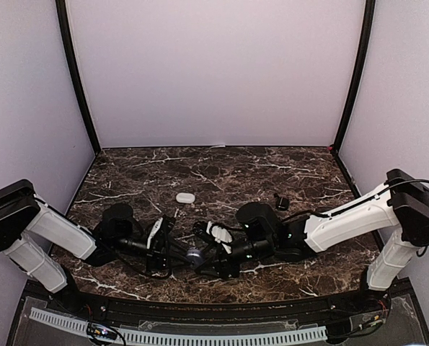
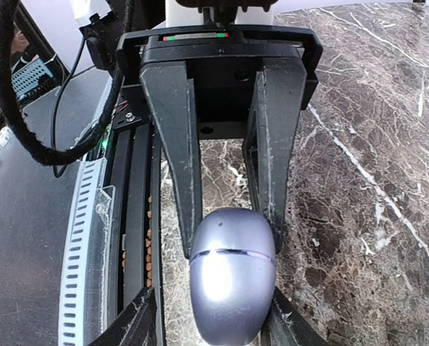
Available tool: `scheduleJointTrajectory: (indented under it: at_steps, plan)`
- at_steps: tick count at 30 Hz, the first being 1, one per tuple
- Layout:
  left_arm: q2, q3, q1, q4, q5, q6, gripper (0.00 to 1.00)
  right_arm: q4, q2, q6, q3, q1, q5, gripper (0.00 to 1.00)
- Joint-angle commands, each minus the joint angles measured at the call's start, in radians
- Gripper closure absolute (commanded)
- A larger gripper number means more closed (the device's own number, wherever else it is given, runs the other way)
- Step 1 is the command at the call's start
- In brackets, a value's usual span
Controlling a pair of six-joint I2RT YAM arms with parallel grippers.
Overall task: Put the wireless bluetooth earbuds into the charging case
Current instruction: Close the charging case with the earbuds, then place the charging case with the earbuds at the center of the board.
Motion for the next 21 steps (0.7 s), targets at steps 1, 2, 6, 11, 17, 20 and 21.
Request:
scheduleJointTrajectory:
  at_steps: [1, 2, 6, 11, 17, 20, 21]
  plan:
    - [-0.014, 0.006, 0.040, -0.016, -0.074, -0.008, 0.96, 0.015, -0.035, 0.011, -0.014, 0.018, 0.008, 0.52]
    - [-0.019, 0.005, 0.040, -0.016, -0.080, -0.008, 0.96, 0.014, -0.040, 0.018, -0.018, 0.017, 0.058, 0.52]
    - [-0.067, -0.032, 0.075, 0.012, -0.197, -0.078, 0.95, 0.055, -0.119, 0.067, -0.077, -0.003, 0.243, 0.51]
    - [-0.083, 0.025, 0.275, -0.177, -0.338, -0.339, 1.00, 0.148, -0.233, 0.113, -0.187, -0.061, 0.389, 0.50]
    - [-0.166, 0.133, 0.324, -0.523, -0.553, -0.490, 0.92, 0.122, -0.288, 0.125, -0.198, -0.141, 0.507, 0.51]
    - [-0.149, 0.222, 0.402, -0.718, -0.555, -0.570, 0.95, 0.090, -0.294, 0.112, -0.186, -0.169, 0.569, 0.51]
    - [-0.144, 0.238, 0.435, -0.767, -0.552, -0.589, 0.95, 0.084, -0.297, 0.106, -0.182, -0.179, 0.580, 0.52]
